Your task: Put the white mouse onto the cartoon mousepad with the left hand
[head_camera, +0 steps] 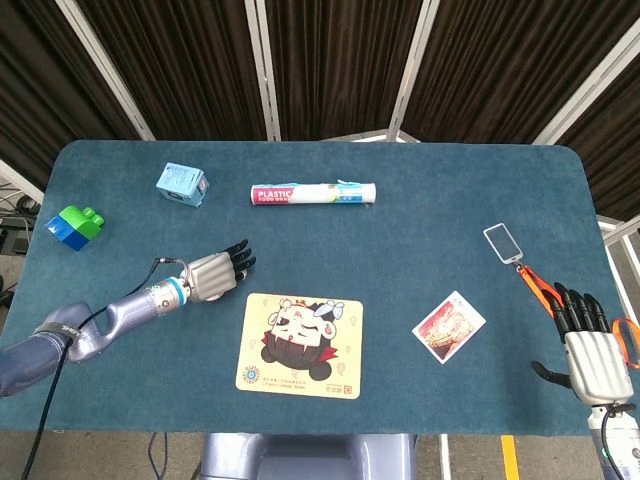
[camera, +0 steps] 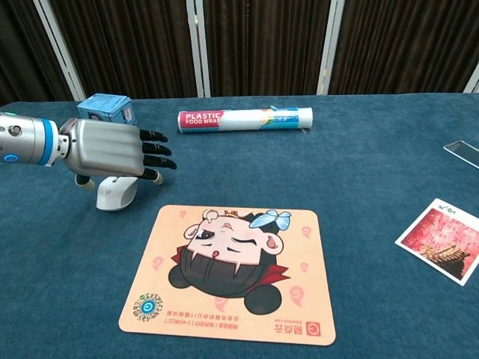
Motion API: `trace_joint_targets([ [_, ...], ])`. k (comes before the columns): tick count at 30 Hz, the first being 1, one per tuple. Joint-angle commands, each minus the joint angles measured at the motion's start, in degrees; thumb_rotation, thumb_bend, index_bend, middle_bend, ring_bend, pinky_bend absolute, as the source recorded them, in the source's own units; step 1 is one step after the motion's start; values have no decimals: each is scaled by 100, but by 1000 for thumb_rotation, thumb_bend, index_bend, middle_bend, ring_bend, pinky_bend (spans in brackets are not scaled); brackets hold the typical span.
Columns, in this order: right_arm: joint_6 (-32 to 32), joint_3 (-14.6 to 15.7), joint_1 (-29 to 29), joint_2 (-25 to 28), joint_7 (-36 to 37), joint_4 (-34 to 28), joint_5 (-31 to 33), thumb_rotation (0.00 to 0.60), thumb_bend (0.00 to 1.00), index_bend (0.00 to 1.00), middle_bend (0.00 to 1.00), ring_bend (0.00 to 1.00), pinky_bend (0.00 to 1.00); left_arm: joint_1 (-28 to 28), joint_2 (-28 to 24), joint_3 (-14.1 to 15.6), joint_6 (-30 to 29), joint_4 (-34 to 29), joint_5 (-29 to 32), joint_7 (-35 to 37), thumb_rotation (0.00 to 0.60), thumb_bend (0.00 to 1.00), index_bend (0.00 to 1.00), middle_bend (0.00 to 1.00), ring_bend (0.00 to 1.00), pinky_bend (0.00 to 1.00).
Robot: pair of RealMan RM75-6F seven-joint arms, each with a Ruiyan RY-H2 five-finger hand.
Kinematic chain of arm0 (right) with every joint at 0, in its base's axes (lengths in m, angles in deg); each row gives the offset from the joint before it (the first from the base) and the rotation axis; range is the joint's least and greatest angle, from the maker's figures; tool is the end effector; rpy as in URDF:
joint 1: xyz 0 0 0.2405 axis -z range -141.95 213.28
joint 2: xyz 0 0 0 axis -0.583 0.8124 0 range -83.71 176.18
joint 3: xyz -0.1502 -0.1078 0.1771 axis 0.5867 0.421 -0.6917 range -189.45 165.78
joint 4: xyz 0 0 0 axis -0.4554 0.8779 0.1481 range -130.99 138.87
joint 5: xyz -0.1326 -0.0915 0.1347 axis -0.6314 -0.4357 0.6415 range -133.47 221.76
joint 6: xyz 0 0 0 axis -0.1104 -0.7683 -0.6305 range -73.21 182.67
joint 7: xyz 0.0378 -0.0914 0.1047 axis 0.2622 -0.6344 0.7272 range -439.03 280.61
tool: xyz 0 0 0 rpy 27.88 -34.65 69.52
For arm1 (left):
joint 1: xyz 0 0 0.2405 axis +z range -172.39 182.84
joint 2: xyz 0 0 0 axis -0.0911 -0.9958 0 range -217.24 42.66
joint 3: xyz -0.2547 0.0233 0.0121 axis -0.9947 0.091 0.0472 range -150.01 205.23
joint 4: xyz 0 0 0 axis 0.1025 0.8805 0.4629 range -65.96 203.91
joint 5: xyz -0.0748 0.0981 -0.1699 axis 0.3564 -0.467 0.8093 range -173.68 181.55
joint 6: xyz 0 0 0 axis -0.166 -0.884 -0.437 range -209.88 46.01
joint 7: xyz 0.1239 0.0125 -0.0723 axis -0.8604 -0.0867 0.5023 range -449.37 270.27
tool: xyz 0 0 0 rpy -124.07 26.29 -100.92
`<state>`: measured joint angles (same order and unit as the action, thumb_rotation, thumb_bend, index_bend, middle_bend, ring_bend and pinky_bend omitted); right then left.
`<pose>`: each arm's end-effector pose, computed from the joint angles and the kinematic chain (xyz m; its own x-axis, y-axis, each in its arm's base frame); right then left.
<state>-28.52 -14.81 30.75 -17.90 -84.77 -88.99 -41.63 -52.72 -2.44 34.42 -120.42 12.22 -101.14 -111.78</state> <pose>-0.3107 -0.1815 0.1543 0.4728 -0.0317 0.8806 -0.8812 -0.0113 0.4727 -0.1879 0.3989 -0.0122 0.9406 -0.3376 0.0353 -0.2428 -0.7418 -0.6251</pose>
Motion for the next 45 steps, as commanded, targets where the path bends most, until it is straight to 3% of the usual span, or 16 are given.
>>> trace_joint_targets([
  [1, -1, 0, 0, 1, 2, -1, 0, 600, 85, 0, 0, 0, 0, -40, 51, 25, 30, 42, 17, 26, 600, 31, 231, 0, 0, 0],
  [11, 12, 0, -7, 5, 29, 1, 1, 600, 86, 0, 0, 0, 0, -146, 181, 134, 115, 159, 29, 84, 600, 2, 267, 0, 0, 0],
  [21, 8, 3, -6, 8, 45, 0, -9, 600, 85, 0, 0, 0, 0, -177, 178, 196, 190, 89, 135, 124, 600, 38, 455, 0, 0, 0],
  [30, 8, 2, -6, 10, 59, -5, -6, 600, 85, 0, 0, 0, 0, -177, 57, 238, -95, -129, 30, 8, 600, 122, 507, 0, 0, 0],
  [45, 9, 3, -7, 18, 98, -8, -14, 600, 86, 0, 0, 0, 0, -197, -40, 223, -313, -306, -11, -116, 600, 128, 544, 0, 0, 0],
])
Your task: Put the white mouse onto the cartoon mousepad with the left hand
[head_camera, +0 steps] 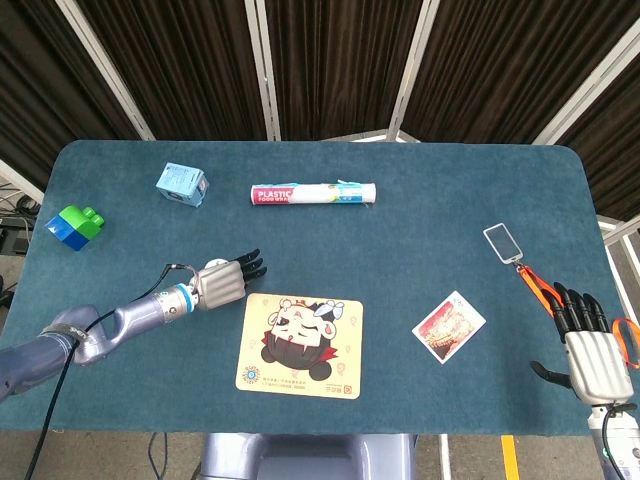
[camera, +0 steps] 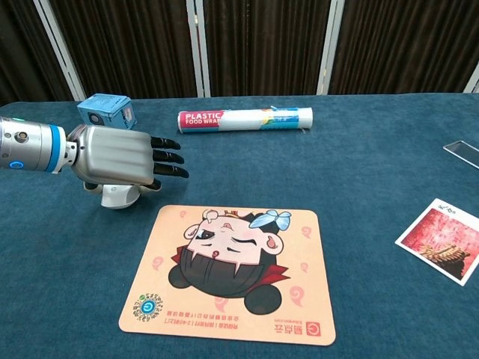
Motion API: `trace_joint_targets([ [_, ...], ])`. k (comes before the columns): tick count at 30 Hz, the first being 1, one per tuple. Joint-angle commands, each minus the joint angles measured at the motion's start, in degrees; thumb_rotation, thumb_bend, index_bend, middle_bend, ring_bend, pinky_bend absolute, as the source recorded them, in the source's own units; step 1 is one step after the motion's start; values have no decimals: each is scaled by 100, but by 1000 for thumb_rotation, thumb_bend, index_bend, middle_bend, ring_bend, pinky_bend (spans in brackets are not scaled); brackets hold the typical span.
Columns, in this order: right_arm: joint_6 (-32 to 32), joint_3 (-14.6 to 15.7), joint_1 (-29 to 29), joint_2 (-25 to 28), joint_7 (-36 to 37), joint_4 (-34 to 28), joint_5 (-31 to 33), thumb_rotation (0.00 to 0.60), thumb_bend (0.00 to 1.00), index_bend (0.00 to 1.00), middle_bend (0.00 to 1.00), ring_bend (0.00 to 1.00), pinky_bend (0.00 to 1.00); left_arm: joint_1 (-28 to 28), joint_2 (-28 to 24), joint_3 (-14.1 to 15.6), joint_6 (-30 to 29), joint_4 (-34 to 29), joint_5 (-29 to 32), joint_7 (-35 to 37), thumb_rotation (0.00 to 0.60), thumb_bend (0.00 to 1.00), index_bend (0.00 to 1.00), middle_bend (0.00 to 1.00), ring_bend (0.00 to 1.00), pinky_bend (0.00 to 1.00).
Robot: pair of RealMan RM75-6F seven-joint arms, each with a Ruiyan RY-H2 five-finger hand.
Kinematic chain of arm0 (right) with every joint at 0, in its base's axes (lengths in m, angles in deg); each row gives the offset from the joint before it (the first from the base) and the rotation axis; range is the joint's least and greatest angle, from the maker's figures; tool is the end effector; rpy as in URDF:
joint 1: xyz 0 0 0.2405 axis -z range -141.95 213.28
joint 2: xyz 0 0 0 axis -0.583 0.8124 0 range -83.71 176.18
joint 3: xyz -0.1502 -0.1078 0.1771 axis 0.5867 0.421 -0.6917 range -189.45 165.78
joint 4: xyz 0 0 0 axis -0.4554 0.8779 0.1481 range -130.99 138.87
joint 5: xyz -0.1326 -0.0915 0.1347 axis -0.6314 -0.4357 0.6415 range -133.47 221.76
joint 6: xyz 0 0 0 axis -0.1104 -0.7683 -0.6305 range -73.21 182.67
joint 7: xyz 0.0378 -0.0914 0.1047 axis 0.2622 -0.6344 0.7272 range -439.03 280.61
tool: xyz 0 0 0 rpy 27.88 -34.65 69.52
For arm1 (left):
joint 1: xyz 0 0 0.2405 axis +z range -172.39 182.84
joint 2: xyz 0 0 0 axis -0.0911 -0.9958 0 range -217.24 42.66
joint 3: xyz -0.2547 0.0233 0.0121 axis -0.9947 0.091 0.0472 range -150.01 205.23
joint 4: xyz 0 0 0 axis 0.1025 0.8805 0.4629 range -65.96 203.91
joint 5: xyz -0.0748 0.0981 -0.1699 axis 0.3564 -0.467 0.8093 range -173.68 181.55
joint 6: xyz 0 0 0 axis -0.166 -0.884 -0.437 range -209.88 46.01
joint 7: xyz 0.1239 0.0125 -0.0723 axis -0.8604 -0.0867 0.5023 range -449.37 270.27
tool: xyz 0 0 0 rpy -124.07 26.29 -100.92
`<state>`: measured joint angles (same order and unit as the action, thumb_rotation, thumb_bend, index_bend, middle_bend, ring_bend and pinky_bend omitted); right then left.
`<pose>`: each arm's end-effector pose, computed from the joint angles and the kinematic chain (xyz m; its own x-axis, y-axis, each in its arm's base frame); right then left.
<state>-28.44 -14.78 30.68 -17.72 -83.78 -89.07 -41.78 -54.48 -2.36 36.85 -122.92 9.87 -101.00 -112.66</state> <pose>-0.3102 -0.1818 0.1548 0.4594 -0.0329 0.8876 -0.8882 -0.0145 0.4592 -0.1754 0.3879 -0.0200 0.9199 -0.3865 0.0663 -0.2750 -0.7564 -0.5935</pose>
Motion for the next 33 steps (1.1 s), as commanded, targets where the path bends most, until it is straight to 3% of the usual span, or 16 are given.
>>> trace_joint_targets([
  [1, 3, -1, -1, -1, -2, 0, 3, 600, 86, 0, 0, 0, 0, -32, -77, -34, -100, -123, -37, -49, 600, 129, 544, 0, 0, 0],
  [13, 2, 0, -1, -4, -15, 2, 4, 600, 86, 0, 0, 0, 0, -157, -451, -270, -118, -1257, 49, -522, 600, 133, 558, 0, 0, 0],
  [22, -2, 0, 2, -3, -19, -2, 8, 600, 85, 0, 0, 0, 0, -112, -222, -383, 82, -1853, 224, -978, 600, 133, 558, 0, 0, 0],
  [33, 10, 0, -4, 2, -16, -1, 10, 600, 86, 0, 0, 0, 0, -114, 227, -534, 287, -2132, 373, -1495, 600, 136, 558, 0, 0, 0],
])
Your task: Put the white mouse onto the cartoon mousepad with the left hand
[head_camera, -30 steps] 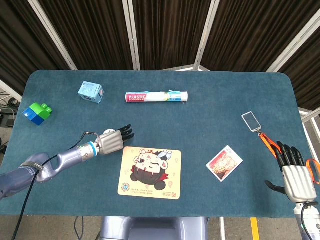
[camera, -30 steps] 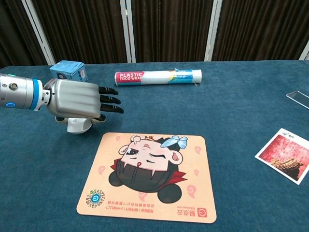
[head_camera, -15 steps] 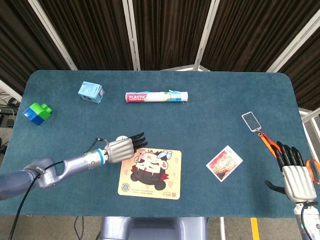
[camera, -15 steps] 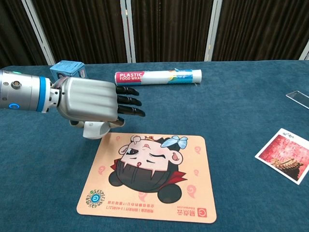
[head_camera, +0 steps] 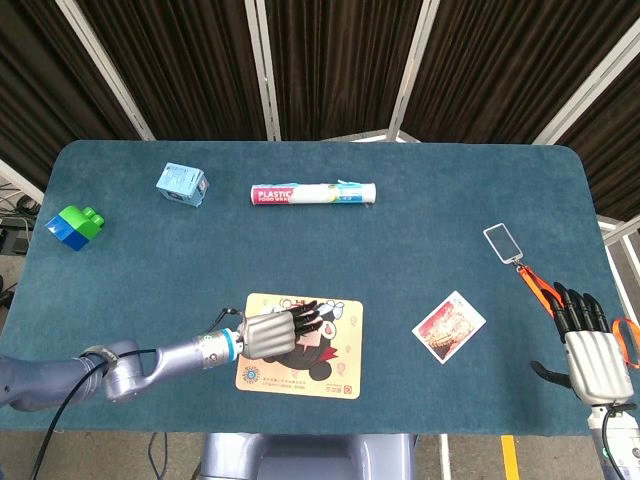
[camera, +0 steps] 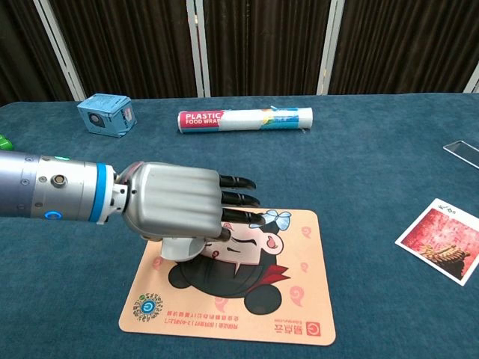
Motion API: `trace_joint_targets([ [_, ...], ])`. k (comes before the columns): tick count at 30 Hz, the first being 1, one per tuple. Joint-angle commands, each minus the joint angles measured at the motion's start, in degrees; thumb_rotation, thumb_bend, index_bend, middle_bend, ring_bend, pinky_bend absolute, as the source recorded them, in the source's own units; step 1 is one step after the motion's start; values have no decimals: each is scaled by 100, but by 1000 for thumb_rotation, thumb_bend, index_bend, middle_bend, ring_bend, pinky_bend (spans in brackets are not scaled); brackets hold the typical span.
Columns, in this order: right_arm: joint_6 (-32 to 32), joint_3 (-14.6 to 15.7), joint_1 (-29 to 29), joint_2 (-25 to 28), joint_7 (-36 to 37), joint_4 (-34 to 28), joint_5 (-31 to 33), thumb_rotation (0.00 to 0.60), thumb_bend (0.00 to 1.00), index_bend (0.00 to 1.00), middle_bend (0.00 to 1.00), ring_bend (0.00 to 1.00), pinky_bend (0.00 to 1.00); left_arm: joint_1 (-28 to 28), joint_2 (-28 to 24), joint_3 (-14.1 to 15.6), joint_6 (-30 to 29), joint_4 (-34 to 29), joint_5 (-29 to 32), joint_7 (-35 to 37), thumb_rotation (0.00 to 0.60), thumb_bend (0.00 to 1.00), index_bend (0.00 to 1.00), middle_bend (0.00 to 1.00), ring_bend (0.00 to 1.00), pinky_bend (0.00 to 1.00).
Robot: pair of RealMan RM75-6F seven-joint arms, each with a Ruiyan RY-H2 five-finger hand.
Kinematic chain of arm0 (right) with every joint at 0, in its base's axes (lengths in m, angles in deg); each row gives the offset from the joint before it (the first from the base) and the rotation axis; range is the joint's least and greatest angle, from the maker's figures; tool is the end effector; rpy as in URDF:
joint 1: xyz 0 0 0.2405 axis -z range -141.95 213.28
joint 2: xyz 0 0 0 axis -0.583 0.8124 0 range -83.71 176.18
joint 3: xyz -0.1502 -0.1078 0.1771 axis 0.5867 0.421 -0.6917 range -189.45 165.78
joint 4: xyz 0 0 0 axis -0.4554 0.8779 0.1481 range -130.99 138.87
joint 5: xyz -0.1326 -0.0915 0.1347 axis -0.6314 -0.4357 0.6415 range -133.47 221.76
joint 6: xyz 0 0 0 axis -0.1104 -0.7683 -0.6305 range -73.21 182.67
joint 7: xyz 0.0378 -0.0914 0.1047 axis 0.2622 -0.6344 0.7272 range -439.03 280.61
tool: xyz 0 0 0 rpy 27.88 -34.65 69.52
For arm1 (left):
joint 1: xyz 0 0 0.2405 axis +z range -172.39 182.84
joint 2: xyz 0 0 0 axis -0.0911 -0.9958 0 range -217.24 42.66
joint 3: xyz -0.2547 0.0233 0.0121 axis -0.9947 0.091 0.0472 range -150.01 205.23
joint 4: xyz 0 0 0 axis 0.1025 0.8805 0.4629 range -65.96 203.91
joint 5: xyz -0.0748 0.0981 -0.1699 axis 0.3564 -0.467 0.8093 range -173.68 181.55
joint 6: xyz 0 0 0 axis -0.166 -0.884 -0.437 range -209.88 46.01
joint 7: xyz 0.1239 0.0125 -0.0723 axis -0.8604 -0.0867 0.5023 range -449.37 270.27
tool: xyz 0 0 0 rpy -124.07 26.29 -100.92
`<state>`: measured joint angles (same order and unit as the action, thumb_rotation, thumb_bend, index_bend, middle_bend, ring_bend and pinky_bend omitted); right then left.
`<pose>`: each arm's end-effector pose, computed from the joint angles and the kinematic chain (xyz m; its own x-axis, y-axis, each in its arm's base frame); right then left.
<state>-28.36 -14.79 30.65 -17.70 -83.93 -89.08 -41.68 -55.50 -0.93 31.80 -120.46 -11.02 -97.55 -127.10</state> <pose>-0.3104 -0.1820 0.1548 0.4617 -0.0340 0.8864 -0.8870 -0.0135 0.4615 -0.0978 0.3058 -0.0666 0.8445 -0.4605 0.2734 -0.2935 -0.8250 -0.4829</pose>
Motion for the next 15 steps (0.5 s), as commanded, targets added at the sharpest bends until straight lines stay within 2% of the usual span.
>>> trace_joint_targets([
  [1, 2, 1, 0, 1, 1, -1, 0, 600, 85, 0, 0, 0, 0, -10, 123, -40, 62, -56, 51, -71, 600, 135, 558, 0, 0, 0],
  [15, 7, 9, -3, 12, 20, 9, -15, 600, 86, 0, 0, 0, 0, 19, 569, -175, 146, 19, 242, -387, 600, 136, 544, 0, 0, 0],
])
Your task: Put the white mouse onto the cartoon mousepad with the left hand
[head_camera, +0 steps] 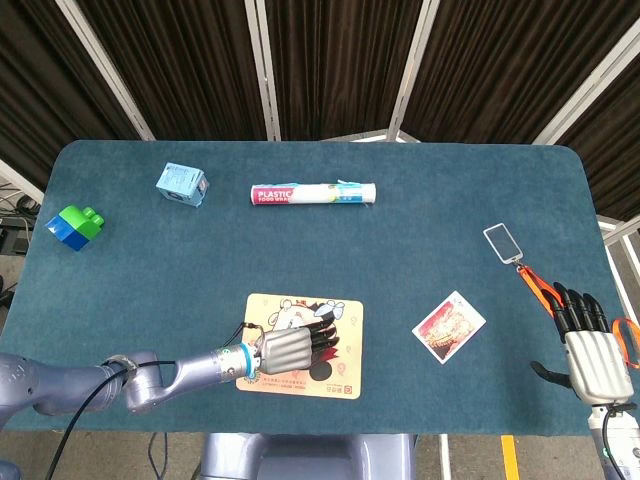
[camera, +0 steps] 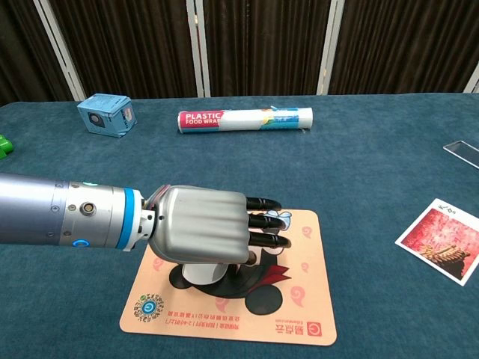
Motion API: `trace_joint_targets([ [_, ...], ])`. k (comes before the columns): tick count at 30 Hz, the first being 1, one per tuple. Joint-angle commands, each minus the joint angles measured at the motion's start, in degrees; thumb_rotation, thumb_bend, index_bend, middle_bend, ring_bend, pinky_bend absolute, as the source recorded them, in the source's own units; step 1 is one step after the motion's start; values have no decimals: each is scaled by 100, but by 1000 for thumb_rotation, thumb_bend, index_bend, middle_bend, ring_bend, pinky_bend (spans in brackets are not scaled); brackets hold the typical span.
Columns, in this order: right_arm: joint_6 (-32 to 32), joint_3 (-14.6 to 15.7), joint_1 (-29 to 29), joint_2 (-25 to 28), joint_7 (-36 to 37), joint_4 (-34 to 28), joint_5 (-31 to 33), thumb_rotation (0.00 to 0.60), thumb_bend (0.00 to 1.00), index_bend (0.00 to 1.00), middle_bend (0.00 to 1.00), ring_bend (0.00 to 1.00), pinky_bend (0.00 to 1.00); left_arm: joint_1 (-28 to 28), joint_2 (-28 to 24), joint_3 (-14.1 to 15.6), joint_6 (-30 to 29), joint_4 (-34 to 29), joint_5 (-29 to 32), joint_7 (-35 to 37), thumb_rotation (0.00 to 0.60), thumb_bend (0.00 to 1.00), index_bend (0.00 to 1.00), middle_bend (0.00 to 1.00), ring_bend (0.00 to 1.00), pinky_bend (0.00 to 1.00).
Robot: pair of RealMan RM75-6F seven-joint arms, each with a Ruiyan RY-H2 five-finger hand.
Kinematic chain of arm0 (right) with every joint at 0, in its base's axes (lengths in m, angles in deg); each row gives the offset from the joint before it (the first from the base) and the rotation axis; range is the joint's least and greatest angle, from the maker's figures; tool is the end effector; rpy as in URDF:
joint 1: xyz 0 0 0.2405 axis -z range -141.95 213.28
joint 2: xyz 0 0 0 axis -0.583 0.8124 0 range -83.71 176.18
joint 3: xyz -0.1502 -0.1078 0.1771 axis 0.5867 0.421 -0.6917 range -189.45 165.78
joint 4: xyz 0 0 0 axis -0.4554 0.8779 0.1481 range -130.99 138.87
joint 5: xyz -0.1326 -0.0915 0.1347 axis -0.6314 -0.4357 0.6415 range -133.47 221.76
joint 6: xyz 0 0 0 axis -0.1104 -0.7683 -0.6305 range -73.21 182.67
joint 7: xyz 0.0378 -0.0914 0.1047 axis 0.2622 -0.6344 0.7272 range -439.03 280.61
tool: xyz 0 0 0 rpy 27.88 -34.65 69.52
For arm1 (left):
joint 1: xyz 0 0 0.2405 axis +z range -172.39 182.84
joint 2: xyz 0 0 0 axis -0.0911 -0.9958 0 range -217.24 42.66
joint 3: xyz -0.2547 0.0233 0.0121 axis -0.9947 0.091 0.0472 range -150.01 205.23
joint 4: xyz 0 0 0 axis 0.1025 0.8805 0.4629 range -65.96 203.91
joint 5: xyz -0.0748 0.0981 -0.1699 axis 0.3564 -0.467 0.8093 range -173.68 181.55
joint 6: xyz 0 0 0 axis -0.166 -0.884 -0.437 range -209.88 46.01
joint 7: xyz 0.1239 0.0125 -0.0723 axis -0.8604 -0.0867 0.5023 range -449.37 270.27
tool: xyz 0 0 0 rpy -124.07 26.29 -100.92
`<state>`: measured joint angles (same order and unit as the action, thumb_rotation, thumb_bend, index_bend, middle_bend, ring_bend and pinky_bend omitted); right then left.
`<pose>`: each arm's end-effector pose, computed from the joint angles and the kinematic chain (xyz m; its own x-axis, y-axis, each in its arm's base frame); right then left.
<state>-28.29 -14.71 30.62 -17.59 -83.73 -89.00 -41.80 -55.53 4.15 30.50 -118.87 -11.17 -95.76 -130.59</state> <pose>-0.3107 -0.1819 0.1551 0.4618 -0.0360 0.8862 -0.8870 -0.0158 0.4616 -0.0810 0.2858 -0.0935 0.8300 -0.4609 0.3140 -0.2956 -0.8410 -0.4531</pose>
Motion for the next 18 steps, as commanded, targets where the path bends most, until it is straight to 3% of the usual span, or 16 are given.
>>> trace_joint_targets([
  [1, -2, 2, 1, 2, 2, 2, -6, 600, 86, 0, 0, 0, 0, 34, 88, -69, -33, 46, 91, -55, 600, 135, 535, 0, 0, 0],
  [4, -2, 5, 0, 2, 4, 6, -11, 600, 86, 0, 0, 0, 0, 60, 129, -105, -112, 64, 116, -92, 600, 136, 479, 0, 0, 0],
  [12, -3, 5, -1, 5, 9, 5, -14, 600, 86, 0, 0, 0, 0, 116, 72, -129, -311, 45, 111, -133, 600, 127, 162, 0, 0, 0],
  [18, -10, 7, 1, 1, 5, 11, -20, 600, 86, 0, 0, 0, 0, 154, -28, -125, -431, -21, 99, -132, 600, 127, 82, 0, 0, 0],
])
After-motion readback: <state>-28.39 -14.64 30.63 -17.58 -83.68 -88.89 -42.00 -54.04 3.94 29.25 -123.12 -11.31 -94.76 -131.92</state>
